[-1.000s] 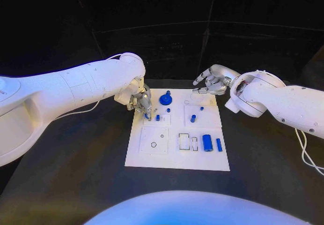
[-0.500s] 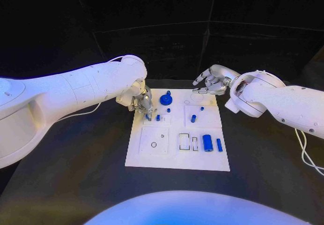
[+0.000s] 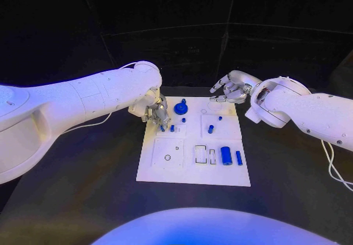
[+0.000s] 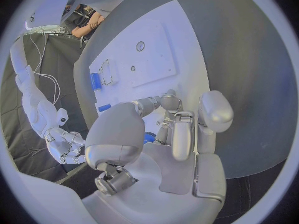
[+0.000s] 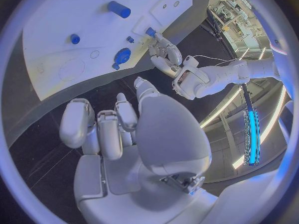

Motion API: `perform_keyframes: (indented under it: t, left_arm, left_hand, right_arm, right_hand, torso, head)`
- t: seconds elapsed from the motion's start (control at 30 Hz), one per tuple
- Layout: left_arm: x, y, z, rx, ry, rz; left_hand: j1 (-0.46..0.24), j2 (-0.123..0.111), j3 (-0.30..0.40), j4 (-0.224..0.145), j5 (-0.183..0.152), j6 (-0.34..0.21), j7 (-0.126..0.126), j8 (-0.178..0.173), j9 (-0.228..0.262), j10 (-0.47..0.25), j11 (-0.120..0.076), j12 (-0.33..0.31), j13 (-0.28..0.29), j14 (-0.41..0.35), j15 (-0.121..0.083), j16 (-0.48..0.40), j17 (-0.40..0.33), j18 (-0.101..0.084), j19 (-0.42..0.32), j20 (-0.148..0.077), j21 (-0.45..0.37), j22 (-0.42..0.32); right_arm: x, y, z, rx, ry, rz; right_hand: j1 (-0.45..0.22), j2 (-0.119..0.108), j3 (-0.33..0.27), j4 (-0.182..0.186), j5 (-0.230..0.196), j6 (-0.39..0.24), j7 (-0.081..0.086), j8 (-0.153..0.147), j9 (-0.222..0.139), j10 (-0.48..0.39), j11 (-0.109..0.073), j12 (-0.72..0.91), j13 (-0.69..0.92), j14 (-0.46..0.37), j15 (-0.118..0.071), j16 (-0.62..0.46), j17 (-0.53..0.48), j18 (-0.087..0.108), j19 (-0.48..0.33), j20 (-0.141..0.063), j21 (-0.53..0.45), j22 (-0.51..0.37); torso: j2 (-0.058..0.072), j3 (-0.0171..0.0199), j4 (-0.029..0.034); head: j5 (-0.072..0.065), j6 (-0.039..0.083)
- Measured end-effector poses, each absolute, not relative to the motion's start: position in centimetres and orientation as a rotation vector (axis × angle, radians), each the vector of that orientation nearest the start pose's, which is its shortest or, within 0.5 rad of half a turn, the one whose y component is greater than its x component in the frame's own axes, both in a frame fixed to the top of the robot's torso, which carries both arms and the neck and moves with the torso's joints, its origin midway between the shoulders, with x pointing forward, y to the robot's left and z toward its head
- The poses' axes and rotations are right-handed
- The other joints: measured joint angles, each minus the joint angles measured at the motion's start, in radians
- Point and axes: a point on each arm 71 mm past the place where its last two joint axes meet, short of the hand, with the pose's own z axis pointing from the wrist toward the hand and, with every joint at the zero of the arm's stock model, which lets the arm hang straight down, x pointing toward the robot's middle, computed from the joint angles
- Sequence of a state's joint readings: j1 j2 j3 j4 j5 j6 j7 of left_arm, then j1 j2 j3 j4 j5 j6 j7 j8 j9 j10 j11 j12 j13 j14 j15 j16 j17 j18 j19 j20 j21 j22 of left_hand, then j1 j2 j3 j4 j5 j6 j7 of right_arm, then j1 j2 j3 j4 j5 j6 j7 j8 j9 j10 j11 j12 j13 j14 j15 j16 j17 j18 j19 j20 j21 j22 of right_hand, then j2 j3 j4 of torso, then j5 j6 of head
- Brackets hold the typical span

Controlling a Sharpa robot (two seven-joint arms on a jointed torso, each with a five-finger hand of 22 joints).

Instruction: Assemble the parts on the task board

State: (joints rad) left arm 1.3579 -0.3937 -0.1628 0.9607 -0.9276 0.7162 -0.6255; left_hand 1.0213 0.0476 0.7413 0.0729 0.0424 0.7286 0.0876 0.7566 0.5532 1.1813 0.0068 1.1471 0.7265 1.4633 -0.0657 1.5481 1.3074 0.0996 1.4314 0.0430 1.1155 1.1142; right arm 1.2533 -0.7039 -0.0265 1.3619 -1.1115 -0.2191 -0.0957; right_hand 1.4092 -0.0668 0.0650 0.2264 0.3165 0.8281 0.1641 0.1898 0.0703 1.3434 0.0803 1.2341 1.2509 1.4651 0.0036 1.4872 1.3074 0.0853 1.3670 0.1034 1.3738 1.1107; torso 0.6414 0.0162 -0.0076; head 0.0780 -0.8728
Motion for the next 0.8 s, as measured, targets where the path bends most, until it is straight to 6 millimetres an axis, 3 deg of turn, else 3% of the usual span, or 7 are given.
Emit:
perform_keyframes:
  t: [0.8]
  left_arm:
    - [54.91,15.55,-22.45,0.09,2.774,-0.078]
  left_hand:
    - [0.0,0.0,0.001,-0.001,0.001,-0.003,-0.004,0.006,0.006,0.005,-0.005,0.0,-0.002,0.0,0.0,0.0,0.0,0.0,0.0,0.0,0.0,0.0]
  right_arm:
    - [52.53,-17.67,-17.21,0.127,1.791,0.8]
  right_hand:
    - [0.0,0.0,0.0,0.0,0.0,0.0,0.0,0.0,0.0,0.0,0.0,0.0,0.0,0.0,0.0,0.0,0.0,0.0,0.0,0.0,0.0,0.0]
  torso:
    - [0.0,-0.0005,-0.0003]
  head:
    - [0.0,0.0]
